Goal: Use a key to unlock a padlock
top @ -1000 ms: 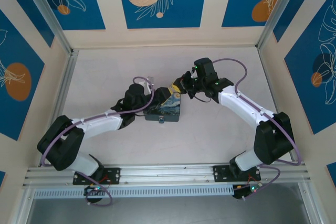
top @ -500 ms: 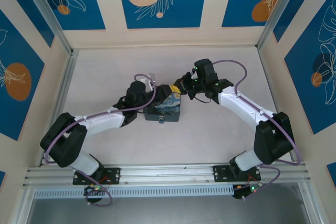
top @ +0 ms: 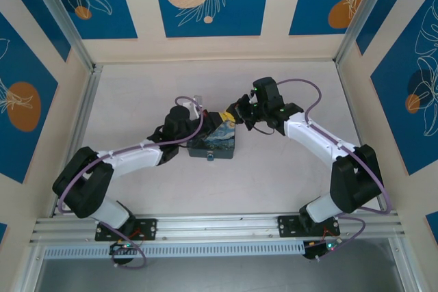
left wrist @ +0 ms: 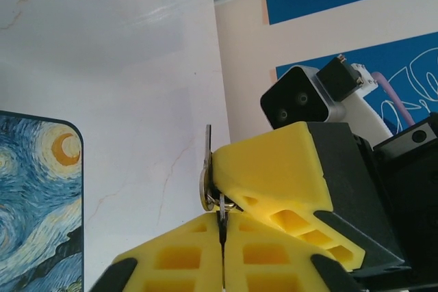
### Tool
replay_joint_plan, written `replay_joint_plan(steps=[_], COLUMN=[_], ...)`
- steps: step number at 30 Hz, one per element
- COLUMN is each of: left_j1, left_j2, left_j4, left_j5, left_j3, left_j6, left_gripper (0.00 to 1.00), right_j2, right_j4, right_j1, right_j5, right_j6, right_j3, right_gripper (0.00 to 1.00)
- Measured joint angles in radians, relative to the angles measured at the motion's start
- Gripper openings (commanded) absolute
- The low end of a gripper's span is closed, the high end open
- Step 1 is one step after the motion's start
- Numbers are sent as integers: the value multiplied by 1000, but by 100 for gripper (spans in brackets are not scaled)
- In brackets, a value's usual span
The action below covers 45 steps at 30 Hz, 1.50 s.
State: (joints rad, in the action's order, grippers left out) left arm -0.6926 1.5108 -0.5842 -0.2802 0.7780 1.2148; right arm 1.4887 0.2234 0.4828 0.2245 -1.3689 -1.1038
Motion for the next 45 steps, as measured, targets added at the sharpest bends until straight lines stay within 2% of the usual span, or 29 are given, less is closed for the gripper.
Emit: replay_joint_plan(steps=[3,4,6,7,12,18,23,28,35,45], left_j1=[0,0,0,0,3,37,70,76,77,78], left_j2=[3,3,3,3,3,5,48,102,134,135], left_j4=[0,0,1,7,157,373,533,675,728,727], left_j5=[0,0,-3,-9,-88,-266,-420,-515,-581,-618], left_j3=[0,0,0,3,68,221,344,415,443,460], left_j6=[-2,-4,-19,-31,-161,-375,-550,-674,-724,-726], left_gripper=[0,0,0,0,0,0,0,0,0,0], right_j2=[0,0,0,-1,-68,-182,-237,-292,-287,-231], right_j4=[0,1,3,5,48,66,14,-100,-280,-419], right_j1=[-1,-3,-11,-16,-83,-170,-215,-251,-254,-193], right_j5=[0,0,1,1,-7,17,112,229,356,409], right_j6=[0,0,-5,-1,52,203,372,465,468,435], right_j3=[0,0,1,3,48,117,180,264,332,346], right_gripper=[0,7,36,41,41,39,38,34,31,27])
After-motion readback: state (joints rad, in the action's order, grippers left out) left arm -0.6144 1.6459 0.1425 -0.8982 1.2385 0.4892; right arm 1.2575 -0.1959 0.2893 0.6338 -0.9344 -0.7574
